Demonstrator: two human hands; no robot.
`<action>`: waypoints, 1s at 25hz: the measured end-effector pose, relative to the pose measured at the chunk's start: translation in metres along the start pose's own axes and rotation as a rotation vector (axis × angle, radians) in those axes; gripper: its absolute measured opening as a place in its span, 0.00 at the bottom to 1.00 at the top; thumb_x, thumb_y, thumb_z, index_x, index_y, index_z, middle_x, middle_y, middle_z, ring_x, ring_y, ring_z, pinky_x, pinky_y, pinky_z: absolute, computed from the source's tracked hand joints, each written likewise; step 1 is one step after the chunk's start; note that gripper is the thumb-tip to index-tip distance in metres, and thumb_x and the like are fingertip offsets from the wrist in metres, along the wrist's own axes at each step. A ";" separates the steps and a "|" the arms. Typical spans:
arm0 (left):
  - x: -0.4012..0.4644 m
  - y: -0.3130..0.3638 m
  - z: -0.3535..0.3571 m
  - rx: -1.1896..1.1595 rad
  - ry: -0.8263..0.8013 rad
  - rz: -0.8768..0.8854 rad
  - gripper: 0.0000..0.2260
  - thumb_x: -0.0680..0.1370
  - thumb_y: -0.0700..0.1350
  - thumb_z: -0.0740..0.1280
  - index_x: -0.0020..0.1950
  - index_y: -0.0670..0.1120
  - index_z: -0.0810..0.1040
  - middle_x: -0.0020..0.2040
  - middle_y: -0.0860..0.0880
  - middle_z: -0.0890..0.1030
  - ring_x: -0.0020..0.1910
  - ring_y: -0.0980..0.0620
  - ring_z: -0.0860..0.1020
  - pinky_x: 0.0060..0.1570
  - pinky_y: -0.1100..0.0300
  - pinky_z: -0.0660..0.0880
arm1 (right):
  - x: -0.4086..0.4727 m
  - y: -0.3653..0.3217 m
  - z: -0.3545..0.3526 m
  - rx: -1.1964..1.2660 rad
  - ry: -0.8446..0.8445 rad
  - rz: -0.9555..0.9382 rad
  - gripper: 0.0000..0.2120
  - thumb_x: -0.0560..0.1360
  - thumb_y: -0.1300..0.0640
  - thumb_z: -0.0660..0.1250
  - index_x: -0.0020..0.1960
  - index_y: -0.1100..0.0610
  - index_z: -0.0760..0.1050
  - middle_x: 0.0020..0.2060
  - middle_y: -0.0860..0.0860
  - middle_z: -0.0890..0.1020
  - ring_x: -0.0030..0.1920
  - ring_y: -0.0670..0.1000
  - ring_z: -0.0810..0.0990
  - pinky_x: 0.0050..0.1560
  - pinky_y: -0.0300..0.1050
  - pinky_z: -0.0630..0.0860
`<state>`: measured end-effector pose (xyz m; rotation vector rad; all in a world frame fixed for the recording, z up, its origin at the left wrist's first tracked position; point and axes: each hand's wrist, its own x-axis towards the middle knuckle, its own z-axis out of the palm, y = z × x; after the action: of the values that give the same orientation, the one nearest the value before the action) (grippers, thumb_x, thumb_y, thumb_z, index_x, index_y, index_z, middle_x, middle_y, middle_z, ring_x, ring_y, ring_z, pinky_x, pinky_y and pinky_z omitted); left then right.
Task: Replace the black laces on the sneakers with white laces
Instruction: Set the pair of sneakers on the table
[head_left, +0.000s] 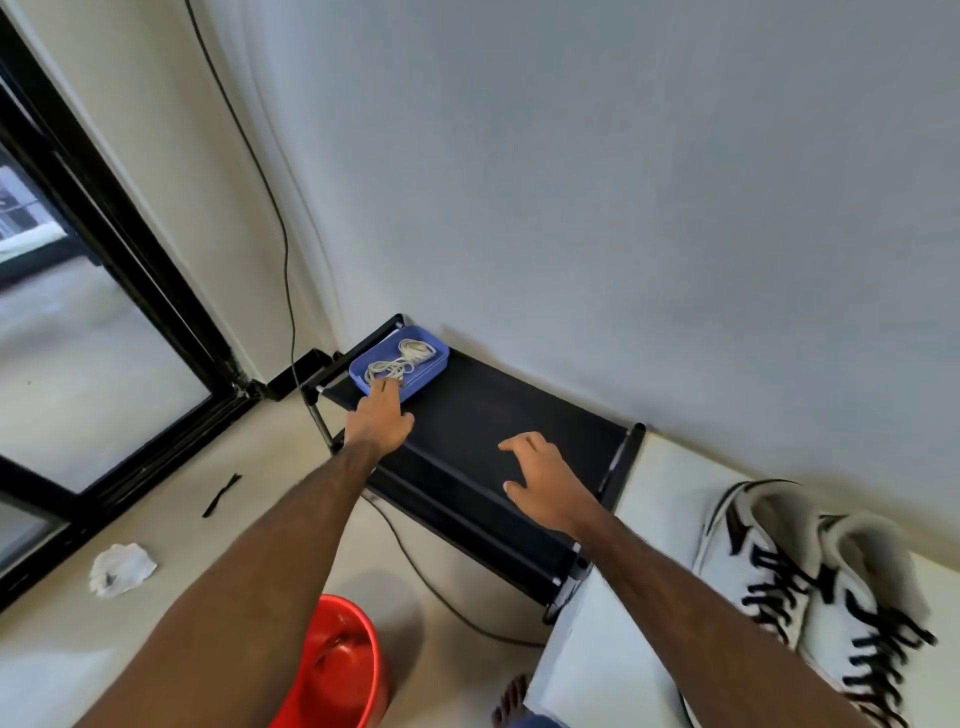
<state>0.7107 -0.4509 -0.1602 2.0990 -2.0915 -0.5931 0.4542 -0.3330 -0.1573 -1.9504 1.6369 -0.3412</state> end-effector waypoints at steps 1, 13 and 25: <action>0.012 -0.007 0.007 -0.007 -0.005 -0.002 0.26 0.80 0.46 0.64 0.77 0.45 0.63 0.77 0.45 0.63 0.67 0.37 0.73 0.62 0.42 0.73 | 0.009 0.005 0.009 0.004 -0.018 0.007 0.24 0.79 0.58 0.66 0.73 0.54 0.67 0.71 0.50 0.67 0.71 0.55 0.67 0.69 0.52 0.71; 0.021 -0.017 0.040 -0.176 0.277 -0.024 0.06 0.79 0.39 0.66 0.55 0.41 0.78 0.57 0.40 0.80 0.53 0.40 0.79 0.52 0.48 0.76 | 0.012 0.047 0.028 0.146 -0.047 0.117 0.22 0.80 0.59 0.66 0.73 0.53 0.67 0.71 0.50 0.67 0.72 0.52 0.68 0.71 0.47 0.68; -0.140 0.193 -0.044 -0.295 0.226 0.759 0.07 0.77 0.37 0.70 0.55 0.43 0.79 0.50 0.49 0.80 0.44 0.47 0.79 0.44 0.53 0.76 | -0.127 0.029 -0.169 0.980 0.502 0.457 0.29 0.81 0.39 0.63 0.76 0.50 0.61 0.63 0.53 0.75 0.53 0.58 0.82 0.53 0.52 0.81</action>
<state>0.5508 -0.3288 -0.0252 1.0361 -2.2568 -0.4761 0.3131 -0.2572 -0.0170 -0.7669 1.6556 -1.2318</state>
